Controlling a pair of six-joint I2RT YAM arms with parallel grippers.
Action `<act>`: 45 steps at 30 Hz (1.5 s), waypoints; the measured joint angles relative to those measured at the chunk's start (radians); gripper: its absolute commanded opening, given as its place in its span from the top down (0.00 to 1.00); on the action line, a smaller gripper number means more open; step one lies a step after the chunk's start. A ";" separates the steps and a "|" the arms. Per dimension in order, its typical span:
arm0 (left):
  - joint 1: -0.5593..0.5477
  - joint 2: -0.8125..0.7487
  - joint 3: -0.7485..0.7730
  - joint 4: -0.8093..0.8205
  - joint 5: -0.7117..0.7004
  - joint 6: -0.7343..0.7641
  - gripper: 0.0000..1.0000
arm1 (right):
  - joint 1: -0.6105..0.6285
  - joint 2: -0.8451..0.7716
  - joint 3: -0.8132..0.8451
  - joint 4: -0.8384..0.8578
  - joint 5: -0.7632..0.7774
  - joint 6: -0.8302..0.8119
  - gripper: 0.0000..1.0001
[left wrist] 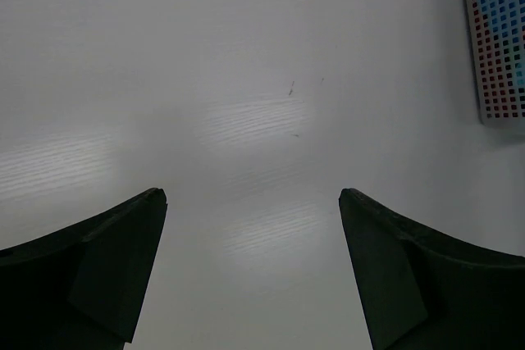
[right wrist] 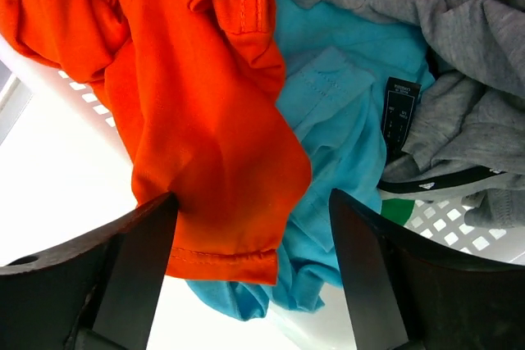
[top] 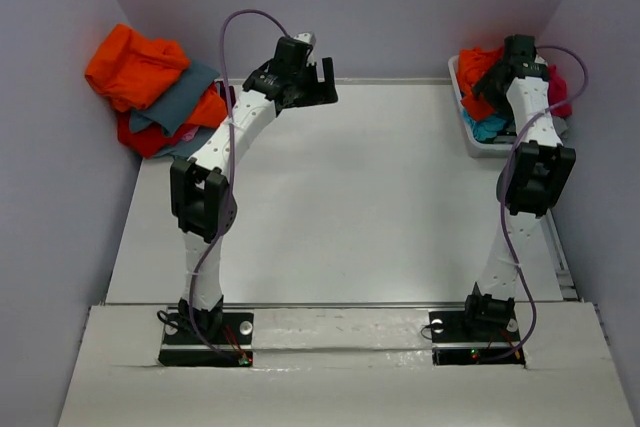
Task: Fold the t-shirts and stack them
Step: Grab the tshirt from the pile
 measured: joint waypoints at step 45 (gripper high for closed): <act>0.000 0.014 -0.047 0.027 0.015 -0.023 0.01 | -0.005 -0.058 -0.102 0.076 -0.097 0.007 0.93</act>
